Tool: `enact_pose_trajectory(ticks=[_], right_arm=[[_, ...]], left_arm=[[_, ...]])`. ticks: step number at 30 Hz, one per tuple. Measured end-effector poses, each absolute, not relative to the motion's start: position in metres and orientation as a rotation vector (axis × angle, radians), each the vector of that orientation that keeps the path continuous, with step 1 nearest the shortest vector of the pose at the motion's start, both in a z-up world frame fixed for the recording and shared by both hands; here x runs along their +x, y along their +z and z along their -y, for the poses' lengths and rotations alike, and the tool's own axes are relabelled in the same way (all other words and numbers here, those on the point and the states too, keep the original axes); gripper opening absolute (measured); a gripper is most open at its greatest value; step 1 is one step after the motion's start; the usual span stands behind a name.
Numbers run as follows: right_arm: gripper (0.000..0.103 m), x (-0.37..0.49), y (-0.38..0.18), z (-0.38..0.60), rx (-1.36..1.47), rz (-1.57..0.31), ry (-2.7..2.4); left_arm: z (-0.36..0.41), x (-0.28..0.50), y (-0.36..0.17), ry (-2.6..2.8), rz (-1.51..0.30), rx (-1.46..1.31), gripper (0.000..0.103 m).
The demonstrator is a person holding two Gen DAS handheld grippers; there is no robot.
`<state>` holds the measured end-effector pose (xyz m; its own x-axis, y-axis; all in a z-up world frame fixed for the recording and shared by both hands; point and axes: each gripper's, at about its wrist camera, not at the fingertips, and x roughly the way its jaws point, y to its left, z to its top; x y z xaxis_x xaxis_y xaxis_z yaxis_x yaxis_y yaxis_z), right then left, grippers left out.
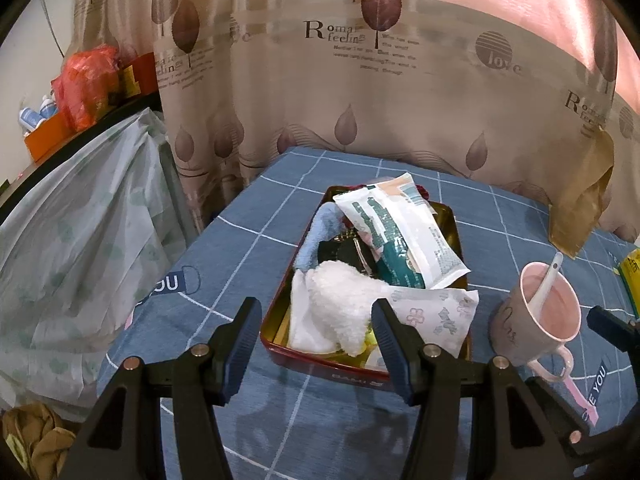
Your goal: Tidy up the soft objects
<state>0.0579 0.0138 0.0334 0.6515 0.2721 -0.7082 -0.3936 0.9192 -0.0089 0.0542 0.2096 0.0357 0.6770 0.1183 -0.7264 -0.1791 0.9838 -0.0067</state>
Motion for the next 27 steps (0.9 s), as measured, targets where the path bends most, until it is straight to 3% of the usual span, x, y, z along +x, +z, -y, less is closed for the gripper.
enact_pose_trajectory(ticks=[27], right_arm=[[0.096,0.055,0.023,-0.015,-0.177,-0.799,0.361]], left_arm=[[-0.197,0.055,0.033,0.142,-0.821,-0.059,0.061]])
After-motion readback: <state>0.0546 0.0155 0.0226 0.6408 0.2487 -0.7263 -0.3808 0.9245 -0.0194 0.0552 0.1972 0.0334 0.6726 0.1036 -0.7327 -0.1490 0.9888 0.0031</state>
